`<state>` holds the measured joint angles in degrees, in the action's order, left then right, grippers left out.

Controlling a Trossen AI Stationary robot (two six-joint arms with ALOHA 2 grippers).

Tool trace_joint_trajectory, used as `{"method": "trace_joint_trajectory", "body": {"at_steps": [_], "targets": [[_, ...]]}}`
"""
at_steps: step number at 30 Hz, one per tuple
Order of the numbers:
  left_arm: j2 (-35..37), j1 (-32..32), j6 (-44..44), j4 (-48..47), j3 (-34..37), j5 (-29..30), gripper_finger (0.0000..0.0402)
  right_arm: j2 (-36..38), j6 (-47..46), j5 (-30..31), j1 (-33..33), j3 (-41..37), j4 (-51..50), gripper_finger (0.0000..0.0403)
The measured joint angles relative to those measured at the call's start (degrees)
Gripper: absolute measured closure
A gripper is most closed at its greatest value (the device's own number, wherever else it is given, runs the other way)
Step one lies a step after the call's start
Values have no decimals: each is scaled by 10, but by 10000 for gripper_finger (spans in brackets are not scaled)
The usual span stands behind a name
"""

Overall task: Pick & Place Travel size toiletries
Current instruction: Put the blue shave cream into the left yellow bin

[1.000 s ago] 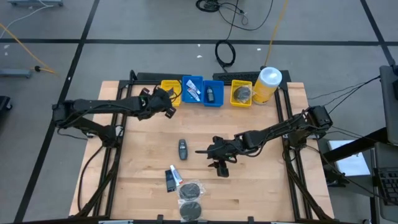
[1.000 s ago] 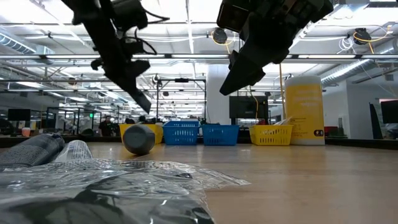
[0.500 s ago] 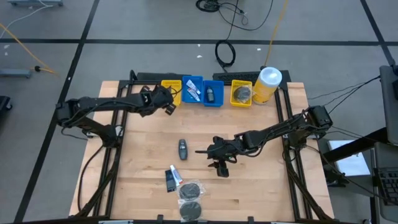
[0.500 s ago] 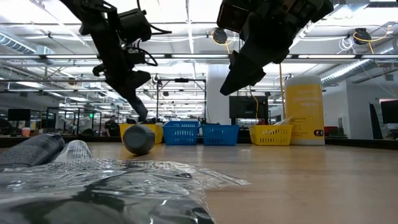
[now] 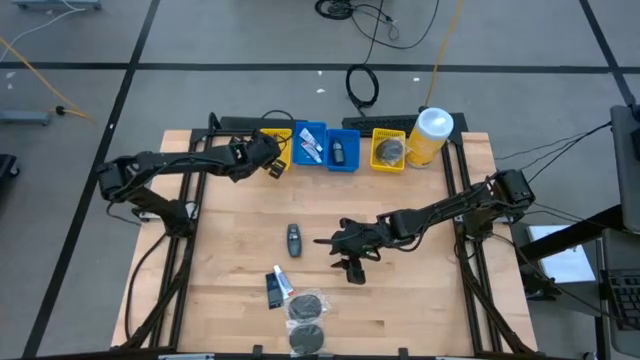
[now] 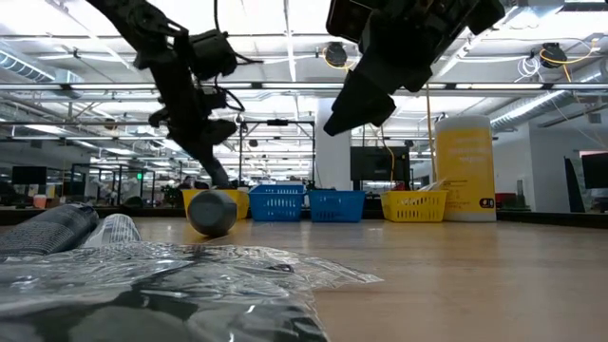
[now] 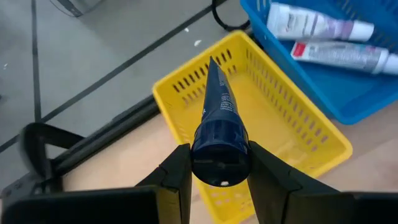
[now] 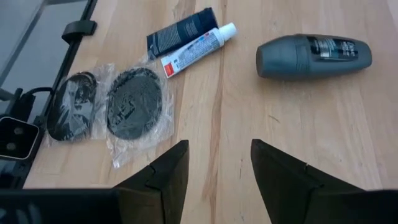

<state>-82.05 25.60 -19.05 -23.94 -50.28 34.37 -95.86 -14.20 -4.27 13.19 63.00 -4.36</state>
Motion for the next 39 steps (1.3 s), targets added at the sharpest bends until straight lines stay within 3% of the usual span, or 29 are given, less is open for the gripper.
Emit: {"method": "trace_joint_trajectory", "body": {"at_steps": [4,11,15,23,27,33,39], "targets": [[-27,3,6,29,0,1,287,0,1,0,0,0,-1,238],[-46,6,10,45,0,-24,193,0,5,0,0,0,-2,238],[-46,6,9,46,0,-19,167,0,16,0,0,0,-2,238],[-33,1,27,44,0,-41,174,0,15,0,0,0,-2,238],[-1,-12,26,26,0,-111,186,0,15,0,0,0,-3,238],[61,-58,-30,-49,0,-226,201,0,16,0,-1,0,-4,238],[99,-140,-129,-120,0,-242,220,0,20,0,-1,0,-4,238]]}}
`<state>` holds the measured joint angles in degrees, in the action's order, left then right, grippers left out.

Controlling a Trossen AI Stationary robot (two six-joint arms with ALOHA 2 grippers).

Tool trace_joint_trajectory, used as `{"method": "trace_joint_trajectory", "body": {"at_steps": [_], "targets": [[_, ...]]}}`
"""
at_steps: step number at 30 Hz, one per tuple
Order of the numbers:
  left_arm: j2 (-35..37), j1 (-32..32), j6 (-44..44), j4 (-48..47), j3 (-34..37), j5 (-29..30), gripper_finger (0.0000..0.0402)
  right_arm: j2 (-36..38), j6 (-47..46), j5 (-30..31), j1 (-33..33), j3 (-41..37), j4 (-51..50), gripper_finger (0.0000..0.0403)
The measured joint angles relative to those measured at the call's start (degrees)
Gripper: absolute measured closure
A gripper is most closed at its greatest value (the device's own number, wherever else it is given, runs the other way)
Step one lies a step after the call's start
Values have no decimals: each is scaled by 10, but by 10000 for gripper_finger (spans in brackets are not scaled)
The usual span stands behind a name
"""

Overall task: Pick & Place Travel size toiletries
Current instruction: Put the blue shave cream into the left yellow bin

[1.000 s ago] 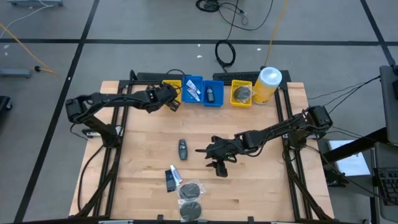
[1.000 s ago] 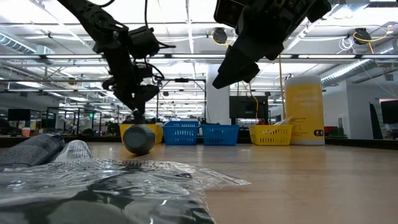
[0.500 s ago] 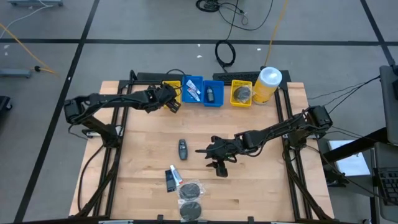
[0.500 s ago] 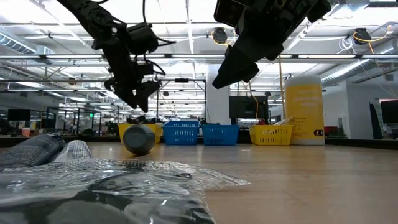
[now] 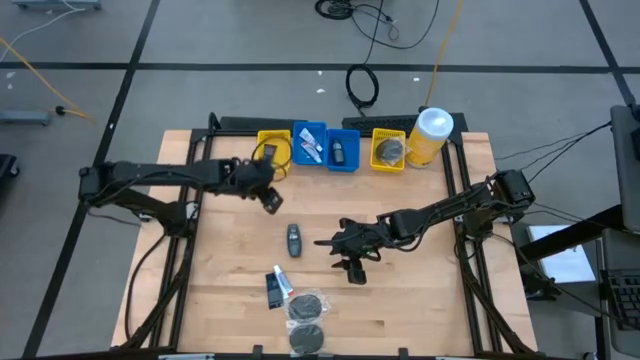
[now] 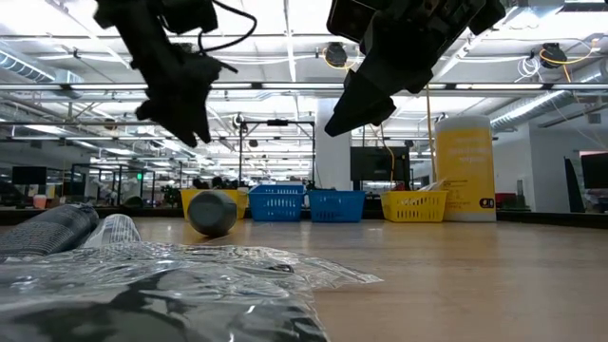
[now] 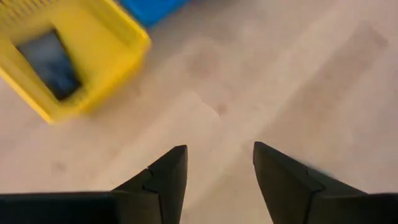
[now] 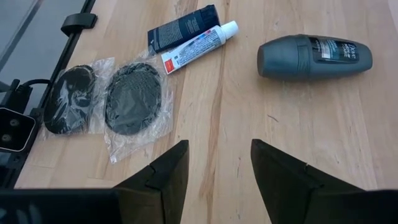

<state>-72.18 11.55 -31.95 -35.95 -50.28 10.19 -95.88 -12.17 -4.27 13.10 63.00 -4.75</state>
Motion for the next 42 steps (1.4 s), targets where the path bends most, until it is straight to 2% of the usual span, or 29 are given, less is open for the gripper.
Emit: {"method": "trace_joint_trajectory", "body": {"at_steps": [7,15,22,27,31,42], "targets": [[-1,-111,-135,-47,0,-53,228,0,-1,0,0,0,-1,238],[-5,-262,-279,-28,0,-43,227,0,-2,-2,0,0,-3,238],[-25,-366,-405,7,0,0,227,0,-2,-2,0,0,-3,238],[-66,-402,-480,24,0,-4,227,0,-2,-2,0,0,-3,238],[-97,-418,-506,56,0,-12,227,0,-2,-2,0,0,-3,238],[-154,-433,-599,83,0,-61,227,0,10,-1,0,0,-2,238]]}}
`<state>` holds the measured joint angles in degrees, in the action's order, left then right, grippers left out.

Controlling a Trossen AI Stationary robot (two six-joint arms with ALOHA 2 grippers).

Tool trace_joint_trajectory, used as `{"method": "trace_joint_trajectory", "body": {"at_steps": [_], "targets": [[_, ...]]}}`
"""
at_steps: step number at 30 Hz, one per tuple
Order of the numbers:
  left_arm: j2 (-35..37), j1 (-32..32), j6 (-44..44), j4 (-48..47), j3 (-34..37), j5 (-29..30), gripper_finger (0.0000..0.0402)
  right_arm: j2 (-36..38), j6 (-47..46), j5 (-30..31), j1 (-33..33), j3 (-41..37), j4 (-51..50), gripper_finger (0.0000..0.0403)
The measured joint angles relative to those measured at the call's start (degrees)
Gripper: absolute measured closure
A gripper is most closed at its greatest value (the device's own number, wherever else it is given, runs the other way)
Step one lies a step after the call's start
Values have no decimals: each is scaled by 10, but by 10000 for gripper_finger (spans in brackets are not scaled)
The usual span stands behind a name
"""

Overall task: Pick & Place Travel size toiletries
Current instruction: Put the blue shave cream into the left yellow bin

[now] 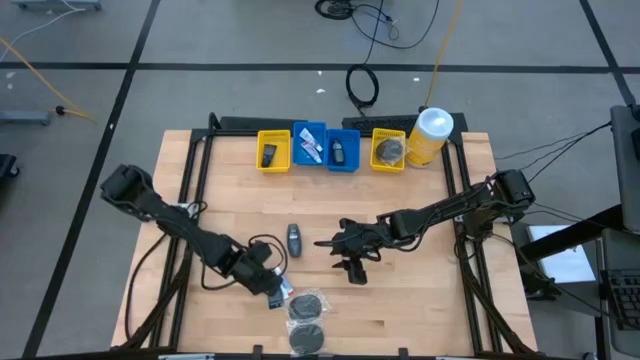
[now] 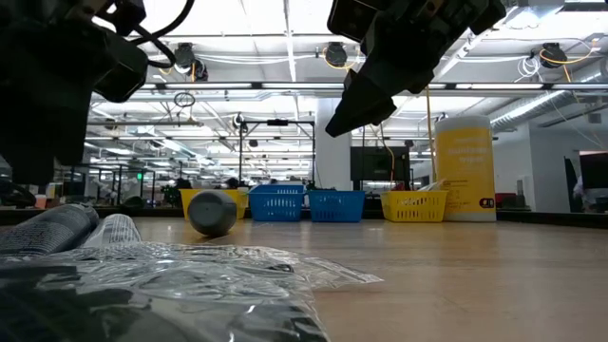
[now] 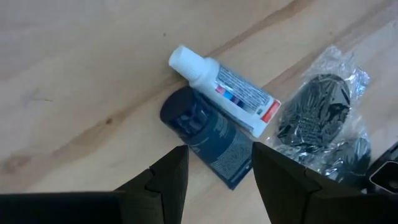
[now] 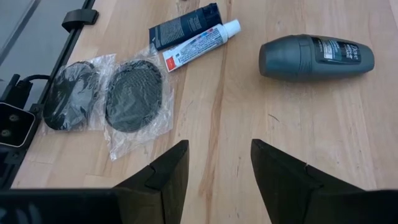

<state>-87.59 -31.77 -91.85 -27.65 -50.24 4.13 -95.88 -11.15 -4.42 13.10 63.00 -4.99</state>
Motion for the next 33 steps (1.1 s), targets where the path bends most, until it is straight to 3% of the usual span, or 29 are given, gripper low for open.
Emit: {"method": "trace_joint_trajectory", "body": {"at_steps": [13,19,33], "targets": [[-20,6,-49,7,0,-3,227,0,3,1,0,0,1,238],[-66,24,-60,13,-1,-52,227,0,3,1,0,0,0,238],[-77,60,-9,28,0,-57,227,0,3,1,0,0,0,238]]}}
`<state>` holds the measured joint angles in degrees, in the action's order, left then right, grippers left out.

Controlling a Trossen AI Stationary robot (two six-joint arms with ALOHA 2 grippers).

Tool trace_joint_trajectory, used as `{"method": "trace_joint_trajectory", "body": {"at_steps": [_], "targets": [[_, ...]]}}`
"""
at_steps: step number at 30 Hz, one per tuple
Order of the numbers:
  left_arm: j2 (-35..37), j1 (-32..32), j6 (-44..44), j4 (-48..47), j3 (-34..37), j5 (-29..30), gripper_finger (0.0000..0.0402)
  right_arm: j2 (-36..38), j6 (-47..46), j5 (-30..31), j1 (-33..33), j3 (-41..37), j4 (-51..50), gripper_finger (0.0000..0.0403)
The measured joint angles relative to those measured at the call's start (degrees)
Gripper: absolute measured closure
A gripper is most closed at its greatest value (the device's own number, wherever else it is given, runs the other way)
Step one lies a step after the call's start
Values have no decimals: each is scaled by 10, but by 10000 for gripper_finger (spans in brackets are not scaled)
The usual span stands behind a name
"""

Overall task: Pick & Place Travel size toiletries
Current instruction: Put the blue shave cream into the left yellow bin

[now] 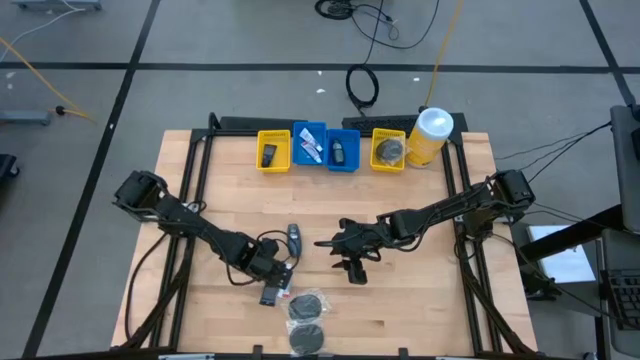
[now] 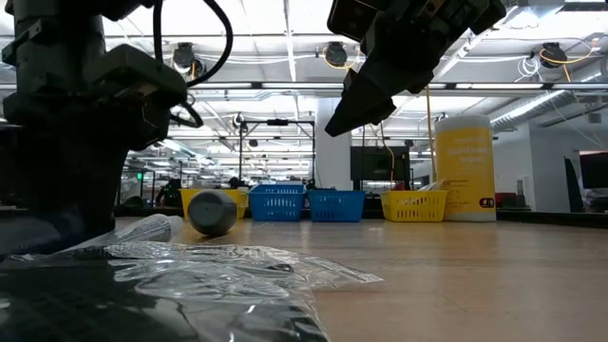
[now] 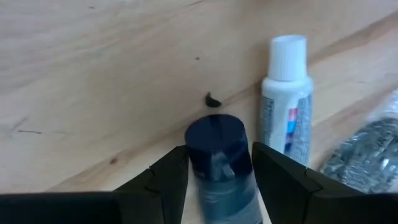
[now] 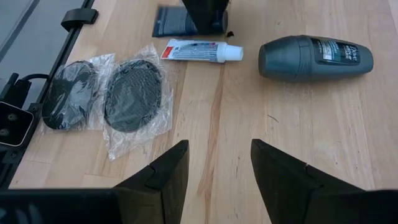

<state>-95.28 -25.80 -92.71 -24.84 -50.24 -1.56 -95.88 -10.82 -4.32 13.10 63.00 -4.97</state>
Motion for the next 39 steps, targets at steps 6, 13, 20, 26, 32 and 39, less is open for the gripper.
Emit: {"method": "trace_joint_trajectory", "body": {"at_steps": [6,13,20,26,32,39], "targets": [[0,1,0,-1,0,6,227,0,10,0,0,0,0,238],[0,10,0,-39,0,15,228,0,10,0,0,0,0,238],[0,15,23,-44,0,12,290,0,11,0,0,0,0,238],[2,15,43,-47,-1,11,293,0,11,0,0,0,0,238],[4,18,57,-55,-1,13,293,0,11,0,0,0,0,238],[15,40,106,-93,-20,13,293,0,11,0,0,0,0,238]]}}
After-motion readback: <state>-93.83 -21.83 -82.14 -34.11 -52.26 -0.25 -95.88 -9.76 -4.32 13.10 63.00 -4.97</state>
